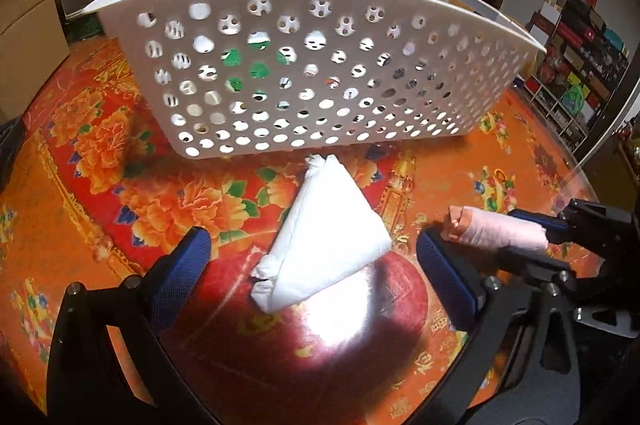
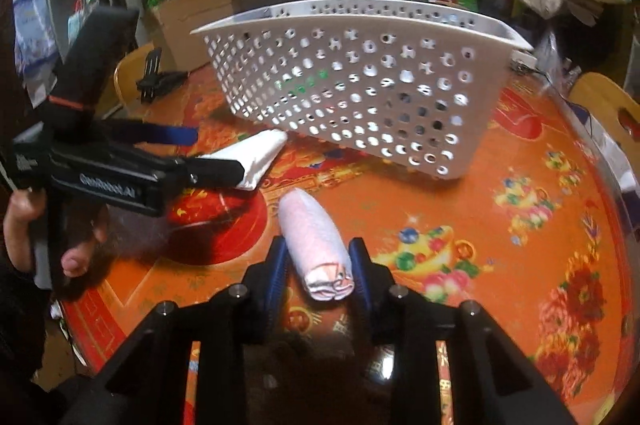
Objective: Organize soft objects
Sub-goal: 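Grasp the white folded cloth with the left tool while the right tool grasps the pink rolled towel, then lift the cloth and towel and carry both over the white basket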
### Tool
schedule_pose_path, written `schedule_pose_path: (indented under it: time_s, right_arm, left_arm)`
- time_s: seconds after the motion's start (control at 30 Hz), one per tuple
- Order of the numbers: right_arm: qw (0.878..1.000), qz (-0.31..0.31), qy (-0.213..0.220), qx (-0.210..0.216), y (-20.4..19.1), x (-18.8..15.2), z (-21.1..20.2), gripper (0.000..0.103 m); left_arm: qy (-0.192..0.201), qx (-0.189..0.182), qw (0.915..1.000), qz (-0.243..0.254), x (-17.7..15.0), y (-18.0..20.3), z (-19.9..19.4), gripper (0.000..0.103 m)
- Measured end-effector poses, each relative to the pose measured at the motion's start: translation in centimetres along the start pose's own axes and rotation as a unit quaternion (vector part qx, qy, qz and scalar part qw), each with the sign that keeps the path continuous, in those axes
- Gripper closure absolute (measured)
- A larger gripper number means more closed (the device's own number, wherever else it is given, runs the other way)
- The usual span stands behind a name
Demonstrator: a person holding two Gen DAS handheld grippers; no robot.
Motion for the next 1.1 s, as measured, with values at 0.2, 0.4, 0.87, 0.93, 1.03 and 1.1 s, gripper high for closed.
schedule_pose_path:
  time_s: [0.2, 0.4, 0.87, 0.93, 1.03, 1.1]
  right_arm:
    - [1.0, 0.015, 0.007, 0.008, 0.1, -0.4, -0.1, 0.074]
    - [1.0, 0.017, 0.009, 0.008, 0.0, -0.5, -0.1, 0.074]
    - [0.998, 0.015, 0.057, 0.012, -0.3, -0.5, -1.7, 0.079]
    - [0.998, 0.014, 0.065, 0.013, -0.5, -0.4, -2.0, 0.08]
    - [0.997, 0.007, 0.079, 0.011, -1.0, -0.3, -2.8, 0.08]
    - [0.996, 0.003, 0.088, 0.01, -1.4, 0.0, -3.5, 0.08]
  left_arm:
    - [-0.002, 0.019, 0.9996, 0.023, 0.0, 1.8, 0.5, 0.006]
    - [-0.005, 0.036, 0.9987, 0.036, -0.5, 2.9, 0.9, 0.049]
    - [0.053, 0.019, 0.9981, 0.024, -1.9, 2.3, -4.2, 0.061]
    - [0.056, 0.017, 0.9981, 0.021, -2.1, 1.8, -4.7, 0.061]
    - [0.061, 0.01, 0.998, 0.015, -2.3, 0.9, -5.2, 0.061]
    - [0.062, 0.004, 0.998, 0.012, -2.6, 0.7, -5.5, 0.061]
Point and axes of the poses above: each gripper's, at about its wrist camera, not at the fingertips, and z roughly the way its jaws point, y to its right, x to its top, the point moved 4 cm from there along z, roughly the way its jaws point, and after that the axes turned 12 degrees about x, right-handed, at the moved point
